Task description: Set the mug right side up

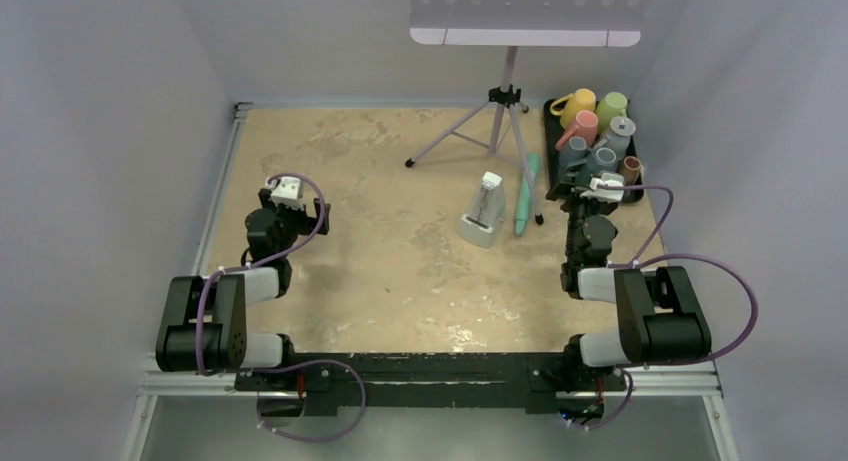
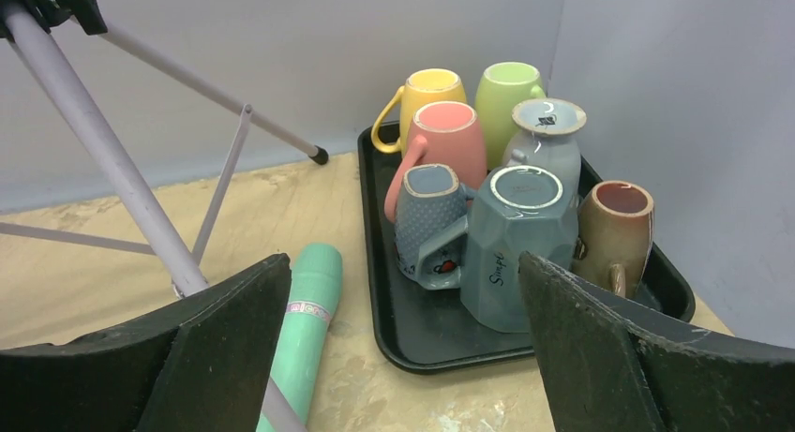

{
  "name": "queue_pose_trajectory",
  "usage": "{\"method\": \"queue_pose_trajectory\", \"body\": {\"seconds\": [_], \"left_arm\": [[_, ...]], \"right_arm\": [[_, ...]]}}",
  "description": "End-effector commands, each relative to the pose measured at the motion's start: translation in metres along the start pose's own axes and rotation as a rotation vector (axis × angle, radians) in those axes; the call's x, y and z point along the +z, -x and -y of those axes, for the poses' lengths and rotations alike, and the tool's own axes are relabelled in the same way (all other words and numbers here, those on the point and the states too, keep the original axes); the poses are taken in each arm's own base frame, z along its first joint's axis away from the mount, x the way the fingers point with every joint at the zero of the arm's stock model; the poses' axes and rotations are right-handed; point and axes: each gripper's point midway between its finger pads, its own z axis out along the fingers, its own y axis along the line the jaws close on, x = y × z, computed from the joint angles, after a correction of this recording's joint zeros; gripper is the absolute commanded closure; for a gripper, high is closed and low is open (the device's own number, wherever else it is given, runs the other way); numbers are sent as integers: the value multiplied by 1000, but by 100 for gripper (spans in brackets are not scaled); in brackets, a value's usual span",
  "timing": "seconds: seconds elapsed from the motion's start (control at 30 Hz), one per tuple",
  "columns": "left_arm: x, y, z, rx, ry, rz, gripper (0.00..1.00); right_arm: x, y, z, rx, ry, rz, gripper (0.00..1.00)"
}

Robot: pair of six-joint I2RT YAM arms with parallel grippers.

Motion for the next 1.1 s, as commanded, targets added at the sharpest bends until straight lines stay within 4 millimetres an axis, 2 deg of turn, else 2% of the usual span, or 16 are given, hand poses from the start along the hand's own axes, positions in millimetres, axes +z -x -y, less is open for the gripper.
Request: {"method": "queue_pose_trajectory", "body": {"seconds": [0.0, 0.07, 0.3, 0.4, 0.47, 0.53, 0.6, 0.63, 0.67, 0.7, 0.77, 0.87, 0.97, 1.07], "left_arm": [[3, 24, -1, 37, -2, 88, 0], [3, 25, -1, 38, -3, 91, 0], [3, 25, 0, 36, -3, 99, 0], [3, 26, -1, 36, -3, 105, 0], [3, 25, -1, 34, -5, 99, 0], [3, 25, -1, 29, -6, 94, 0], [5, 38, -4, 24, -3, 88, 0], [10, 45, -9, 14, 2, 57, 0], [13, 32, -10, -49, 8, -80, 0], [19, 42, -13, -73, 7, -167, 0], [23, 55, -1, -80, -100, -326, 0], [23, 73, 4, -60, -151, -352, 0], [18, 79, 0, -62, -130, -419, 0], [12, 86, 0, -63, -132, -457, 0]], "right_arm": [[2, 25, 6, 9, -29, 89, 4], [1, 25, 19, 24, -107, 80, 3], [2, 39, 19, 15, -125, 86, 2], [24, 53, 21, 85, -219, -72, 1], [38, 69, 18, 85, -244, -118, 1], [49, 78, 15, 109, -269, -161, 2], [59, 80, 16, 146, -325, -212, 3], [62, 79, 18, 163, -366, -243, 4], [67, 79, 19, 185, -400, -263, 5], [71, 77, 20, 193, -428, -290, 6], [82, 73, 15, 219, -455, -330, 8], [100, 67, 10, 260, -504, -379, 12], [110, 51, 8, 299, -553, -422, 12], [113, 37, 17, 272, -633, -444, 12]]}}
